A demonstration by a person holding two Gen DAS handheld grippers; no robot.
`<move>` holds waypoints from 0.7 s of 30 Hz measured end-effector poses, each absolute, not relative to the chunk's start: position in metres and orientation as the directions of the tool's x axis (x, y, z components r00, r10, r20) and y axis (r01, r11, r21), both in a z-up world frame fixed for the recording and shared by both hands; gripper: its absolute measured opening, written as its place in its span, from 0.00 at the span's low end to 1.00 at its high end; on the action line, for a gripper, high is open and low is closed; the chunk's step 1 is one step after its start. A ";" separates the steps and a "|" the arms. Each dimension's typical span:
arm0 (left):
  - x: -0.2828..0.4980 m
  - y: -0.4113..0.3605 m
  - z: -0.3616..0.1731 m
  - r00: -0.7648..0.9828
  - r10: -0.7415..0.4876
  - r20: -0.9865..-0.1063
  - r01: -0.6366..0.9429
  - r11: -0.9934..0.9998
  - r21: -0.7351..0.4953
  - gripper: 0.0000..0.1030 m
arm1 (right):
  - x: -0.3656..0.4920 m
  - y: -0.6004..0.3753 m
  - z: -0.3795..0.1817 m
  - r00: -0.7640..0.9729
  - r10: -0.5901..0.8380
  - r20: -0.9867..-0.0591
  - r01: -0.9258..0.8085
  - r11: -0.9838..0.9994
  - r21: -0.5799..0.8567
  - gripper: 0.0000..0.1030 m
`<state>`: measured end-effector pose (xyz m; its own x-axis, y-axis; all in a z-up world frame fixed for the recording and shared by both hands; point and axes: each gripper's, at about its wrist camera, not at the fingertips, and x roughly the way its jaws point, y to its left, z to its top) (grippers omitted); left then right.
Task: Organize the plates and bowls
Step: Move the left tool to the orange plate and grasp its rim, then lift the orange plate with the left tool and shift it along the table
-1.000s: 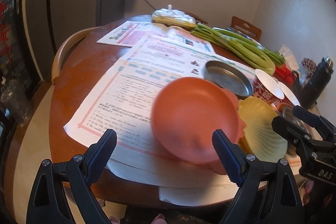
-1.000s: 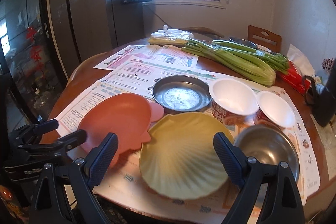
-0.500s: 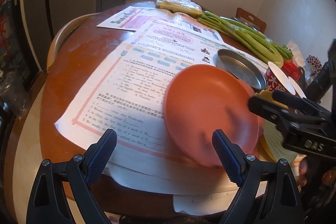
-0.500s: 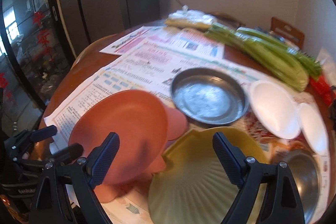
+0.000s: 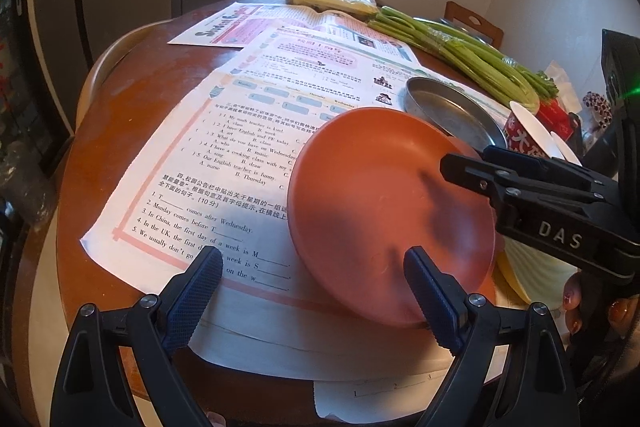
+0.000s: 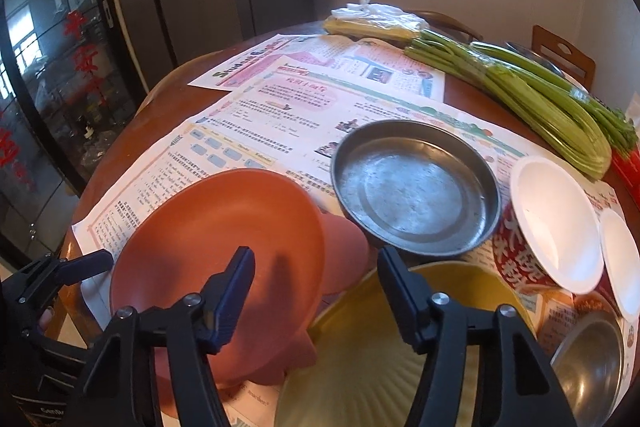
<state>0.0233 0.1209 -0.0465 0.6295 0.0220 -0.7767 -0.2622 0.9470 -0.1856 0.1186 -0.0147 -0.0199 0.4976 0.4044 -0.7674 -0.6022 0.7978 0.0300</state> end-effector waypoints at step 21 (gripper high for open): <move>0.024 0.124 -0.043 0.642 -0.011 -0.767 -0.258 0.939 -0.229 0.46 | 0.117 -0.010 -0.023 0.466 0.438 -0.769 -0.645 0.763 0.043 0.49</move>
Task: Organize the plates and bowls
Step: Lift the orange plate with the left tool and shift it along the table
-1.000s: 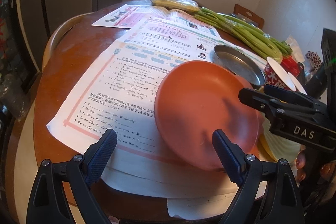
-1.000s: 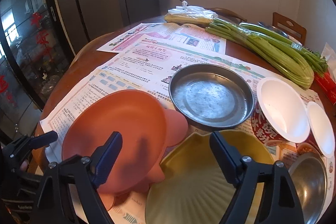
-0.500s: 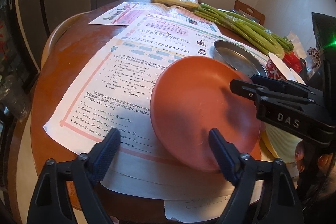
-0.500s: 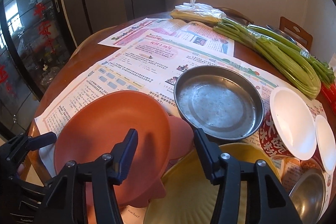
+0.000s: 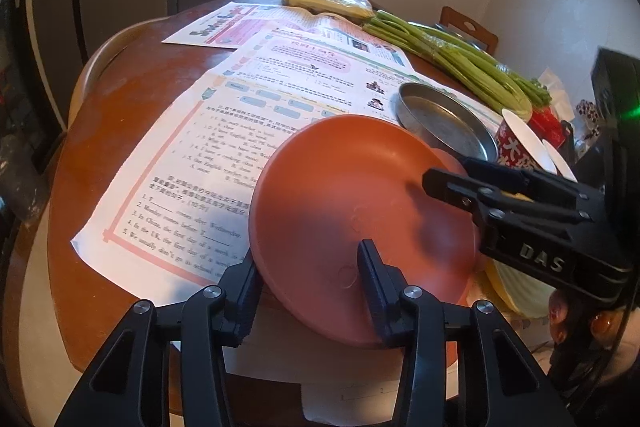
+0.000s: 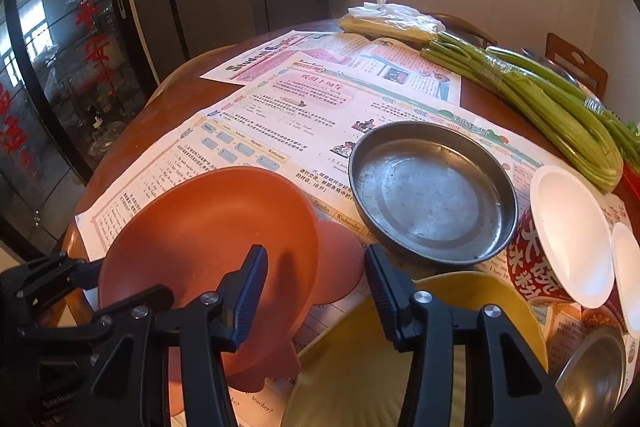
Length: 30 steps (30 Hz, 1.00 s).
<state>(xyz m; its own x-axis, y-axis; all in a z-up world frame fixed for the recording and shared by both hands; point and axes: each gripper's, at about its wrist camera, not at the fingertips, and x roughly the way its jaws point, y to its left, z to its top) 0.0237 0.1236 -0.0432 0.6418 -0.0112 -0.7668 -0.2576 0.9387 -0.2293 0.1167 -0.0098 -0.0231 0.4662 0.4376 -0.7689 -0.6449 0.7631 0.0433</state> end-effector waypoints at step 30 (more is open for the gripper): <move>0.087 0.176 -0.023 0.666 0.061 -0.744 -0.272 0.948 -0.166 0.46 | 0.138 0.002 -0.018 0.389 0.521 -0.760 -0.587 0.776 0.231 0.50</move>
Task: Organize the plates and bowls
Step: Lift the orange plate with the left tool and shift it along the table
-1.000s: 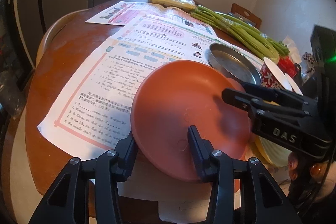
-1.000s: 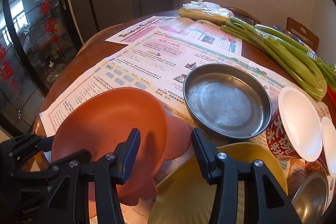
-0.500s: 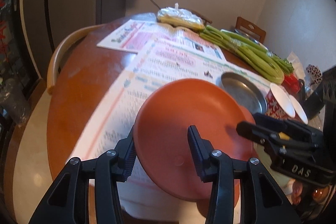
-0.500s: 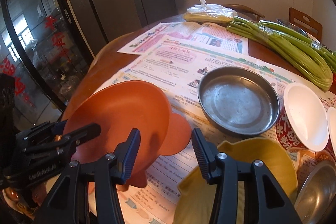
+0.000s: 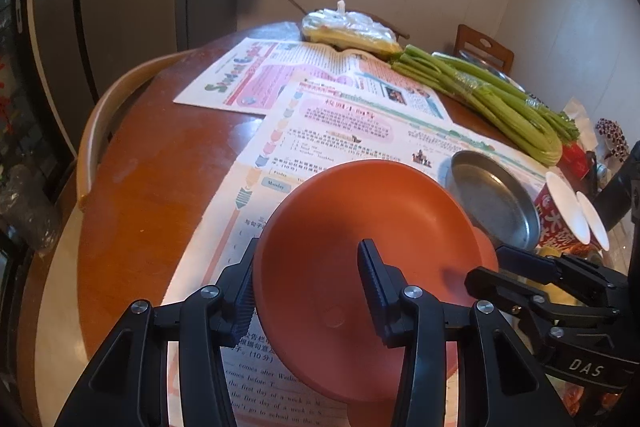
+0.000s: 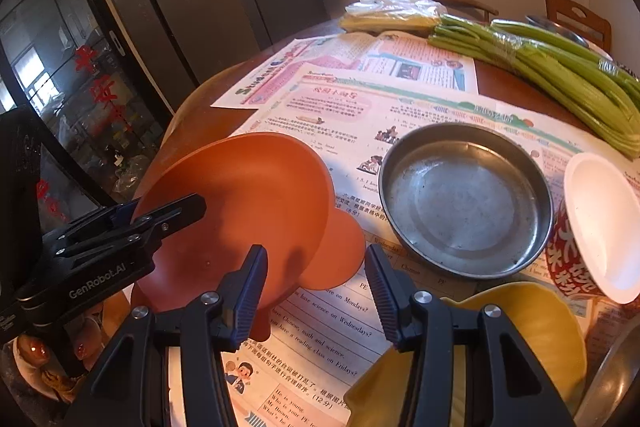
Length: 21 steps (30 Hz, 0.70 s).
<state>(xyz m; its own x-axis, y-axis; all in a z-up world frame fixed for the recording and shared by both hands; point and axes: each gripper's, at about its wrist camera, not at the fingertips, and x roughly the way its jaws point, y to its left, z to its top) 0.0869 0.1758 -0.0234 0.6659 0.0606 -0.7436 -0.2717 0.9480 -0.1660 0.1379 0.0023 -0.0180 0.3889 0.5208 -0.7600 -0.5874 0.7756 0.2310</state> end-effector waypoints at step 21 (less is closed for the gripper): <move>0.090 0.179 -0.040 0.638 0.076 -0.766 -0.281 0.950 -0.139 0.59 | 0.138 -0.007 -0.023 0.396 0.530 -0.750 -0.565 0.784 0.256 0.50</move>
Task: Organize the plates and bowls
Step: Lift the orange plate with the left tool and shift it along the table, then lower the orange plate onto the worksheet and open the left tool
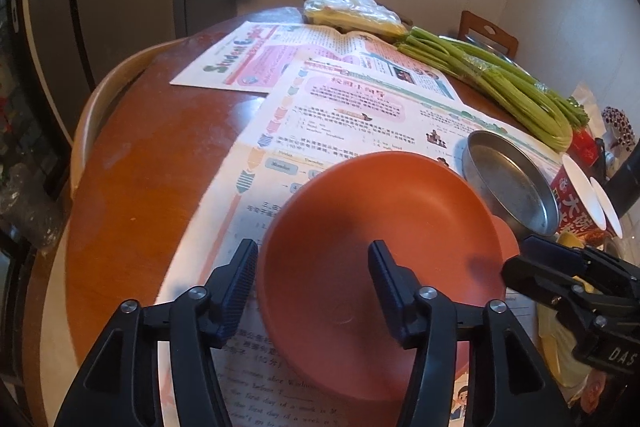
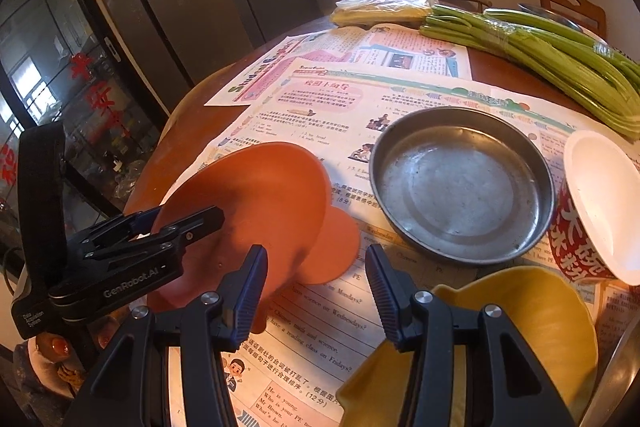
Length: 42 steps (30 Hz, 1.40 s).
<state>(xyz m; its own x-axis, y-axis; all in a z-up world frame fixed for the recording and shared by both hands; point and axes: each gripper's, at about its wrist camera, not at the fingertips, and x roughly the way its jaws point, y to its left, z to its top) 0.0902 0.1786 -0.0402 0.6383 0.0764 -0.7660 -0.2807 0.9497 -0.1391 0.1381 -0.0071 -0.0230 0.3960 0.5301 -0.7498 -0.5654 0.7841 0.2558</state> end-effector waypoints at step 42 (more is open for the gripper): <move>0.036 0.086 0.049 0.775 0.009 -0.632 -0.120 0.984 -0.132 0.71 | 0.066 -0.106 0.056 0.612 0.523 -0.594 -0.507 0.835 0.212 0.55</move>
